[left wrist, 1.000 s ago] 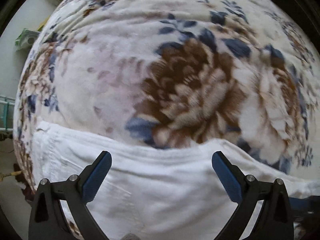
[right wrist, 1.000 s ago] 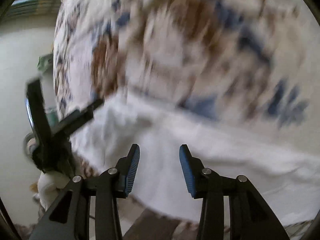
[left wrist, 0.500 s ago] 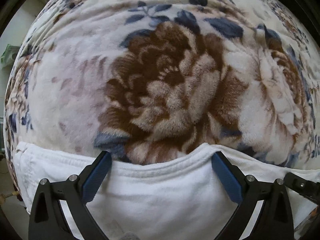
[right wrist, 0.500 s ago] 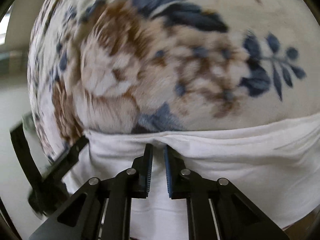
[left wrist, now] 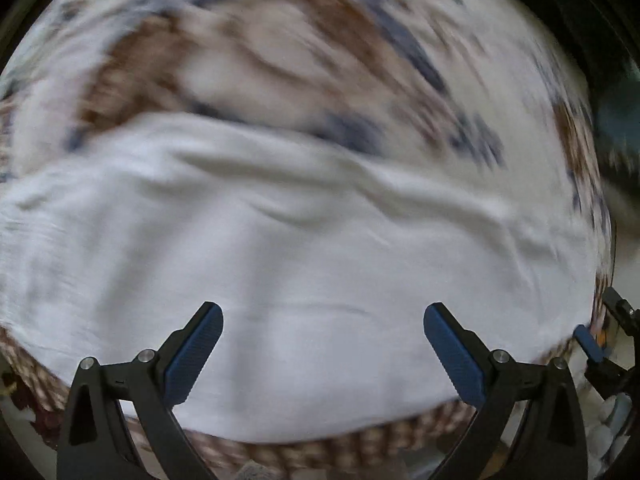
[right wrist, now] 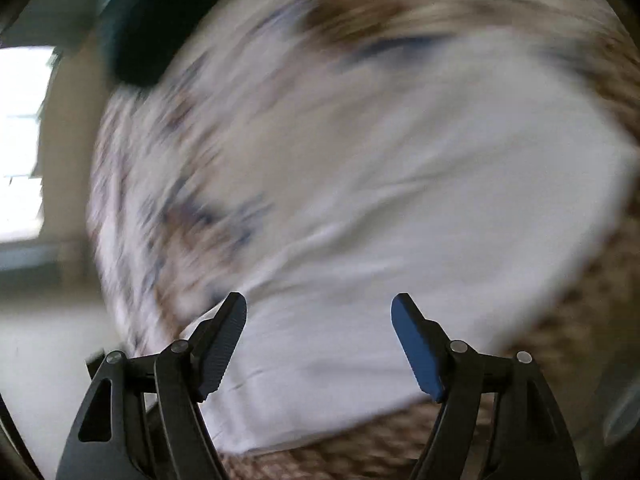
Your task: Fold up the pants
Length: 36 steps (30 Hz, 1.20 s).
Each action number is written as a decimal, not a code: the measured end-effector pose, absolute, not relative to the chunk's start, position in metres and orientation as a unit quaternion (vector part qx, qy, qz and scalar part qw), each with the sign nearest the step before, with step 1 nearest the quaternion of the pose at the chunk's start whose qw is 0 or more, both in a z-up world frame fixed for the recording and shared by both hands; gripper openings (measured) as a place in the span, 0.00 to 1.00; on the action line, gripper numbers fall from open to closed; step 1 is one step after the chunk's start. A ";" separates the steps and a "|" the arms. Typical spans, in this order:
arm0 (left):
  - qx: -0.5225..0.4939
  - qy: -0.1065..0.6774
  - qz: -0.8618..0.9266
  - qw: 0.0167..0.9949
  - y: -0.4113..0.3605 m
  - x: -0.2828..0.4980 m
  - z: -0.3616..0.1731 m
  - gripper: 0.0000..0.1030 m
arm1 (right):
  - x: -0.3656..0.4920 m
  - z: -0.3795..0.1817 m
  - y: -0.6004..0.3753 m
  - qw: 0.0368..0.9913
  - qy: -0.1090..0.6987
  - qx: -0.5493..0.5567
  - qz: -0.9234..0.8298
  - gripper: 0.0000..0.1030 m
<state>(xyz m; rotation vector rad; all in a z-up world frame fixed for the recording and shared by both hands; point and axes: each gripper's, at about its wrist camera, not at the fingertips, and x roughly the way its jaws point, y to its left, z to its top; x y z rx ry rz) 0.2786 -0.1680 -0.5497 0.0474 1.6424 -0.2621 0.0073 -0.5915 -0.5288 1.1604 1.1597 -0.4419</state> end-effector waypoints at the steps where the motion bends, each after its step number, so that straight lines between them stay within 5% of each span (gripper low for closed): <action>1: 0.029 0.735 -0.126 0.666 -0.187 0.268 -0.559 1.00 | -0.011 -0.529 -0.598 0.657 0.505 0.518 -0.213 0.75; 5: 0.052 0.749 -0.132 0.647 -0.230 0.250 -0.593 1.00 | -0.096 -0.559 -0.657 0.626 0.481 0.554 -0.266 0.75; 13: 0.077 0.764 -0.090 0.635 -0.241 0.263 -0.624 1.00 | -0.107 -0.644 -0.676 0.611 0.418 0.629 -0.238 0.75; 14: 0.078 0.766 -0.085 0.632 -0.243 0.265 -0.627 1.00 | -0.106 -0.643 -0.675 0.621 0.399 0.630 -0.240 0.73; 17: 0.084 0.772 -0.071 0.626 -0.247 0.281 -0.637 1.00 | -0.097 -0.634 -0.666 0.656 0.364 0.624 -0.219 0.47; 33: 0.087 0.785 -0.055 0.611 -0.258 0.292 -0.647 1.00 | -0.065 -0.655 -0.669 0.661 0.332 0.655 -0.154 0.47; 36: 0.086 0.783 -0.056 0.614 -0.258 0.284 -0.642 1.00 | -0.048 -0.645 -0.662 0.684 0.314 0.647 -0.120 0.31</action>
